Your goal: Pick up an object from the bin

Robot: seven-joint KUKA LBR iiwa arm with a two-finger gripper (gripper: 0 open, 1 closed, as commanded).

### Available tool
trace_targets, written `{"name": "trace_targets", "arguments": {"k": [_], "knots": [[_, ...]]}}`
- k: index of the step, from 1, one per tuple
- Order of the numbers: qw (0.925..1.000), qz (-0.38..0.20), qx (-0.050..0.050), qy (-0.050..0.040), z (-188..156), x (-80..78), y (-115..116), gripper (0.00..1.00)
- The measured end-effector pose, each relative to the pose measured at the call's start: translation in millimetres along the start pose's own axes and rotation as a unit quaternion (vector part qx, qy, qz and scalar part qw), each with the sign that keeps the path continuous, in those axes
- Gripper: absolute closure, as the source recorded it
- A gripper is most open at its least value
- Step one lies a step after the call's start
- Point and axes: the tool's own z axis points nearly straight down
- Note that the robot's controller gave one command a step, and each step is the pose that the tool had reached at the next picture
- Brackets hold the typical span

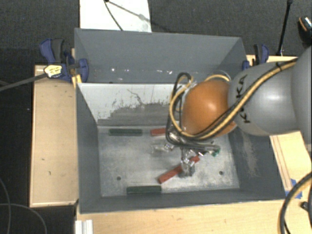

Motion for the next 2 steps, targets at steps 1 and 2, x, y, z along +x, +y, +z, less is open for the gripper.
{"name": "trace_targets", "arguments": {"k": [1,2], "knots": [[1.0000,0.004,0.000,0.0008,0,1.0,-1,1.00],[1.0000,0.009,0.001,-0.0008,-42,-0.8,-2,1.00]]}}
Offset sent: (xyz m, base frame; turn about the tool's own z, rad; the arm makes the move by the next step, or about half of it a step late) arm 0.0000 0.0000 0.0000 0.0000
